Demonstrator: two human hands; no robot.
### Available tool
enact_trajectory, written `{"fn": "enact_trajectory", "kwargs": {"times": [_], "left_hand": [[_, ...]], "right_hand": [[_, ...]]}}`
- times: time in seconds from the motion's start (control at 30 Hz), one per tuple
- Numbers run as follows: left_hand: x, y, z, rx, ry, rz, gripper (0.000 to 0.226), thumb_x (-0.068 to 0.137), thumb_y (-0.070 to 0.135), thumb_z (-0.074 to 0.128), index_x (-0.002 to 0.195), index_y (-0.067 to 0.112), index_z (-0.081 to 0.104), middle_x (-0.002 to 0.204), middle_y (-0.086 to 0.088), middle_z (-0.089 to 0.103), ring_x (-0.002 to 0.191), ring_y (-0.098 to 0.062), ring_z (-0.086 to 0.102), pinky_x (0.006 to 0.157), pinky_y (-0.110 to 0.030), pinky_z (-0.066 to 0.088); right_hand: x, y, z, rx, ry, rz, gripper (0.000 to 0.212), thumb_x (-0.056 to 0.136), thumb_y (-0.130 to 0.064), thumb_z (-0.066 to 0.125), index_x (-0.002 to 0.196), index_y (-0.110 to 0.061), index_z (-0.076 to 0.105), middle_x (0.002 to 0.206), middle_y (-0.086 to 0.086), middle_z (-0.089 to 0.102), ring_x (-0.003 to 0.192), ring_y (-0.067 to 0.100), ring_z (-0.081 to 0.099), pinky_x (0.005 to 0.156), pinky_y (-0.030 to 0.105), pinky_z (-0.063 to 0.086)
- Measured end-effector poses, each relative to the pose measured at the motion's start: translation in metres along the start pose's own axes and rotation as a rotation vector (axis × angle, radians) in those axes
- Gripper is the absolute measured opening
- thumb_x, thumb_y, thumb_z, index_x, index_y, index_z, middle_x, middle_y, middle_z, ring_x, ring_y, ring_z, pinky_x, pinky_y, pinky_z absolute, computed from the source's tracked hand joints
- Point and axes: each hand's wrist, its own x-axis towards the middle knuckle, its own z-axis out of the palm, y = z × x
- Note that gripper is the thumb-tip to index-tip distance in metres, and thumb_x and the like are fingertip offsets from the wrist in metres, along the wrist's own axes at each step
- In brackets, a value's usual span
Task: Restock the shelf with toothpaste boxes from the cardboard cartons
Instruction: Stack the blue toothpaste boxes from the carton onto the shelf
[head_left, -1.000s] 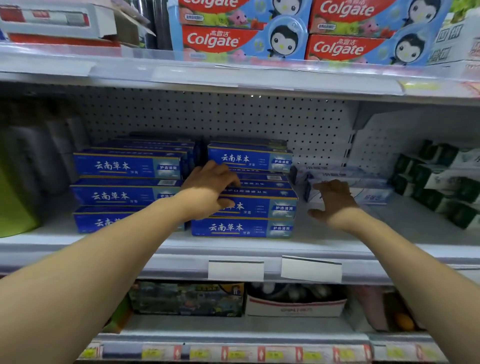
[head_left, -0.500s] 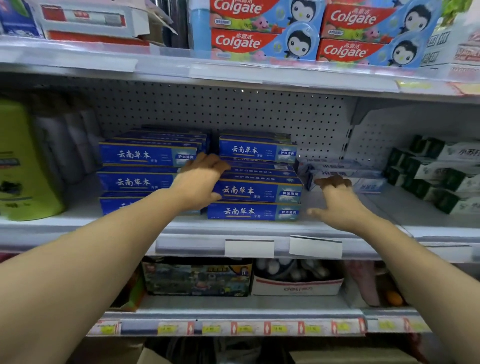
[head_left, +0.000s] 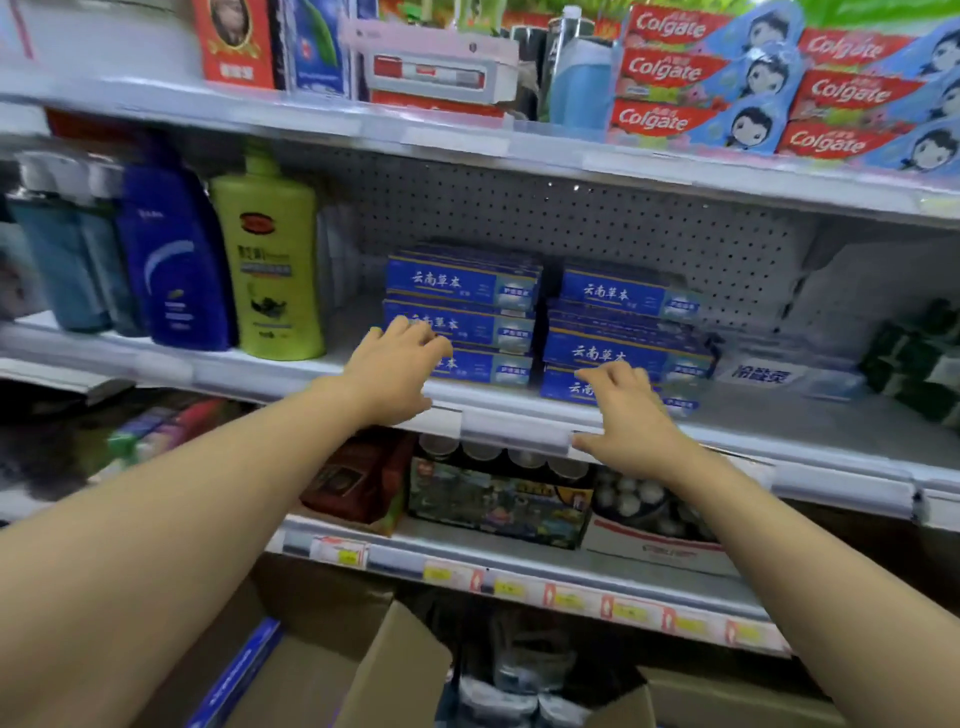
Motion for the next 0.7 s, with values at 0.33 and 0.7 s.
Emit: {"fn": "enact_trajectory", "kwargs": {"times": [0.33,0.7], "left_hand": [[-0.141,-0.078,0.055,-0.010,-0.228,-0.229,0.065,0.083,0.040,0.063,0.138,0.025,0.032,0.137,-0.003,0.035,0.127,-0.025,0.031,0.101,-0.039,0.031],[-0.274,-0.133,0.160,-0.128,-0.510,-0.522,0.066,0.083,0.035,0.064,0.139,0.025,0.031,0.137,-0.002,0.036,0.127,-0.024,0.032,0.099,-0.036,0.031]], "right_hand": [[0.003,-0.136,0.081,0.088,-0.160,-0.256,0.074,0.080,-0.039,0.067,0.140,-0.016,0.031,0.136,0.007,0.030,0.130,0.028,0.025,0.106,0.040,0.031],[0.012,-0.249,0.221,0.110,-0.448,-0.489,0.079,0.078,-0.038,0.071,0.142,-0.017,0.030,0.138,0.007,0.031,0.129,0.026,0.026,0.106,0.035,0.031]]}}
